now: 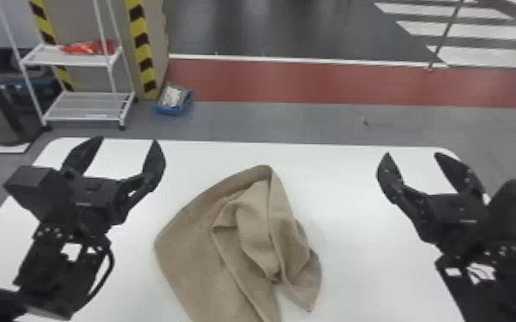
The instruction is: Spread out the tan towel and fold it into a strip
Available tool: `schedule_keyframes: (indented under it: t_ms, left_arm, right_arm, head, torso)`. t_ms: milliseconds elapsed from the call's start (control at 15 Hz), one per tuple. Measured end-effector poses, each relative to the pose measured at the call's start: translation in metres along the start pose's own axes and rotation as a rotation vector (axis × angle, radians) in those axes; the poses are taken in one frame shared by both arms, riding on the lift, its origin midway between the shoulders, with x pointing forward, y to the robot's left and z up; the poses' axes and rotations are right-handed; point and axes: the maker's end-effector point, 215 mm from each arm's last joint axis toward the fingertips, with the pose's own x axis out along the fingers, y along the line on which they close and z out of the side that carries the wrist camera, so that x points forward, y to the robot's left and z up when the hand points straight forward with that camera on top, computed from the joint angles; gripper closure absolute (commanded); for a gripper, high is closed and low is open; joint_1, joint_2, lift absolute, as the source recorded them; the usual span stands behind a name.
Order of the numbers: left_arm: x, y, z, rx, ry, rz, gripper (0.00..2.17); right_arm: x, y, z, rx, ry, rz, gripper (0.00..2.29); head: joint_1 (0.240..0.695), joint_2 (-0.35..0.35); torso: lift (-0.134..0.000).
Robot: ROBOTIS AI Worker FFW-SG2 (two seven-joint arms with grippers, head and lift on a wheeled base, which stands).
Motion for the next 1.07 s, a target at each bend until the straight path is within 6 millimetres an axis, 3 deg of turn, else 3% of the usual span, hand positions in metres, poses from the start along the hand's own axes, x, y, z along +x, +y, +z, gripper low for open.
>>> schedule_keyframes:
  t_ms: [333, 667, 1067]
  left_arm:
    - [-0.003, 0.0, 0.004, -0.006, -0.007, 0.003, 0.03]
    - [-0.008, -0.003, 0.021, -0.018, -0.069, -0.007, 0.03]
    - [-0.014, 0.001, 0.017, 0.002, -0.054, 0.007, 0.03]
  right_arm:
    - [-0.002, 0.001, 0.0, 0.0, 0.001, 0.005, 0.14]
    - [-0.01, 0.001, -0.003, 0.0, 0.019, 0.019, 0.14]
    - [-0.012, 0.002, 0.014, -0.025, -0.043, 0.045, 0.14]
  head:
    - [0.649, -0.074]
    - [0.649, -0.078]
    - [0.645, -0.073]
  torso:
    - [-0.124]
    - [-0.124]
    - [-0.124]
